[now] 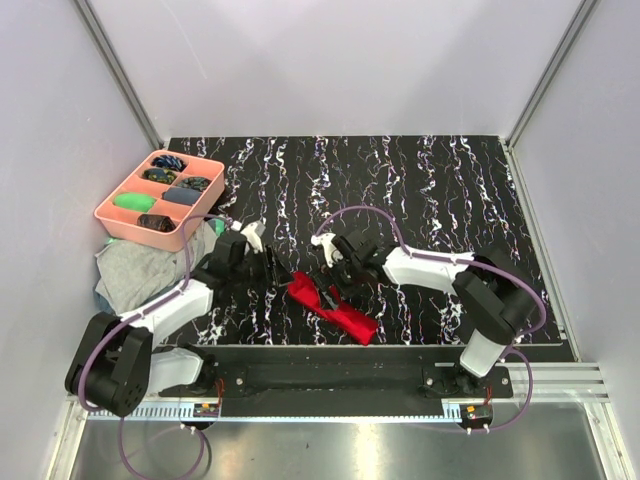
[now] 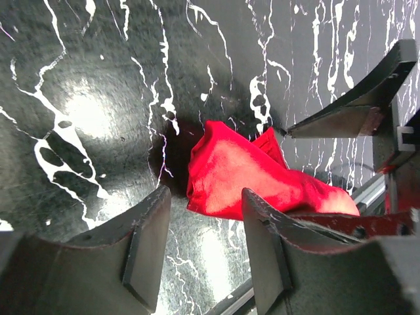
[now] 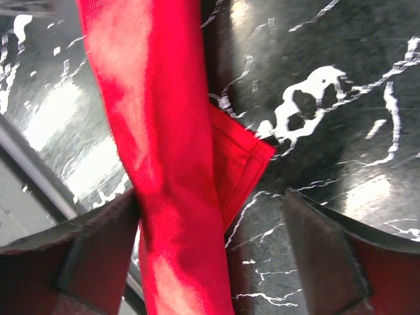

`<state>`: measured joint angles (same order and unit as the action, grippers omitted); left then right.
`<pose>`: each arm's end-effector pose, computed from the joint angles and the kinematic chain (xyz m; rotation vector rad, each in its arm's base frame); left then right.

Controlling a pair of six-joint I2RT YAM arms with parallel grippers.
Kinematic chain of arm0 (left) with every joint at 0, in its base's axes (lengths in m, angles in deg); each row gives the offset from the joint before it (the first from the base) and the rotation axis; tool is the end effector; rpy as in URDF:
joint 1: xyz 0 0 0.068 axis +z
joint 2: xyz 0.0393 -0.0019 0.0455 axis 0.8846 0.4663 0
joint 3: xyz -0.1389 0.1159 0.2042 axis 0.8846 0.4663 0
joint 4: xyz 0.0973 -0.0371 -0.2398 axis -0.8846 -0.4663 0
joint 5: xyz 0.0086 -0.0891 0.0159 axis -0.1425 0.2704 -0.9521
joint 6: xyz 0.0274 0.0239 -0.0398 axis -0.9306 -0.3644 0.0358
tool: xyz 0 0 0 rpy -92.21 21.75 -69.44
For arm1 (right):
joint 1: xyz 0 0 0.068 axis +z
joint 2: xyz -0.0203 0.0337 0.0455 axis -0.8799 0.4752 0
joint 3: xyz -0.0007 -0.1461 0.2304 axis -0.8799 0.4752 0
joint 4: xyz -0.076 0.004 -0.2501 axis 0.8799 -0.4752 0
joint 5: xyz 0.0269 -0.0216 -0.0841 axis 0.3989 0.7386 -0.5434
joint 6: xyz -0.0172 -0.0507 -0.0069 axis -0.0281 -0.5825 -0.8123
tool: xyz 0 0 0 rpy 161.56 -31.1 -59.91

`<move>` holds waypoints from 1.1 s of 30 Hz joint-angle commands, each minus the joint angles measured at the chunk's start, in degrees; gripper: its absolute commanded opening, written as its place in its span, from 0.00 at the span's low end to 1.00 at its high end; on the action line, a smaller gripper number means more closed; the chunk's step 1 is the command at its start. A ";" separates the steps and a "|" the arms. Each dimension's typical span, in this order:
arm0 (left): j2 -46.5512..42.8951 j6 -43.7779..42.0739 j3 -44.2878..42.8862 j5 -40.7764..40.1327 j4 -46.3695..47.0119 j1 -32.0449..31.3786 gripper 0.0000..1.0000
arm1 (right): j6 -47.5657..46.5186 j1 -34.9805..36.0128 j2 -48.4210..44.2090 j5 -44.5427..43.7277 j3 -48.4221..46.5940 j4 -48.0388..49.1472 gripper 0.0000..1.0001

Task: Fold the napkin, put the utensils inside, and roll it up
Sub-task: Roll the napkin with the utensil

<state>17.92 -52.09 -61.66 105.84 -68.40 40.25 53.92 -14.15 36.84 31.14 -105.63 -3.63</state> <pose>0.2033 -0.0969 0.1679 -0.0387 2.4332 -0.9270 0.2183 0.2530 0.1628 -1.0759 2.4556 0.6912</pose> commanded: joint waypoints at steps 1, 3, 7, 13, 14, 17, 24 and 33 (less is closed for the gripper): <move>-2.94 -2.10 -3.51 -2.44 -3.63 0.25 0.51 | 1.00 0.24 3.37 -4.23 -2.10 -1.70 0.90; -3.99 -2.18 -4.65 -2.53 -4.95 0.51 0.51 | 1.88 0.33 4.26 -4.06 -2.63 -2.13 0.83; -6.54 -3.15 -7.81 -2.44 -10.21 1.30 0.53 | 3.37 0.33 5.75 -3.79 -2.72 -2.05 0.67; -9.97 -5.78 -14.05 -2.18 -16.98 3.76 0.56 | 6.27 -0.63 6.81 -9.59 -3.16 -2.14 0.58; -10.50 -6.40 -14.76 -2.18 -17.61 4.37 0.56 | 7.32 -1.25 7.07 -9.77 -3.68 -2.31 0.55; -11.11 -7.28 -16.52 -1.74 -19.63 5.60 0.56 | 9.34 -3.80 8.57 -11.87 -5.17 -2.66 0.53; -11.82 -8.25 -17.93 -0.42 -21.57 7.71 0.57 | 10.06 -9.77 13.48 -15.30 -10.89 -3.54 0.56; -13.84 -8.77 -17.58 0.20 -23.41 9.82 0.60 | 7.16 -15.67 16.75 -13.65 -18.01 -3.81 0.60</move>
<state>5.89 -59.39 -77.02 104.57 -91.70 49.15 63.69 -28.72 50.85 19.70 -121.96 -3.17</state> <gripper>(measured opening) 0.581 0.574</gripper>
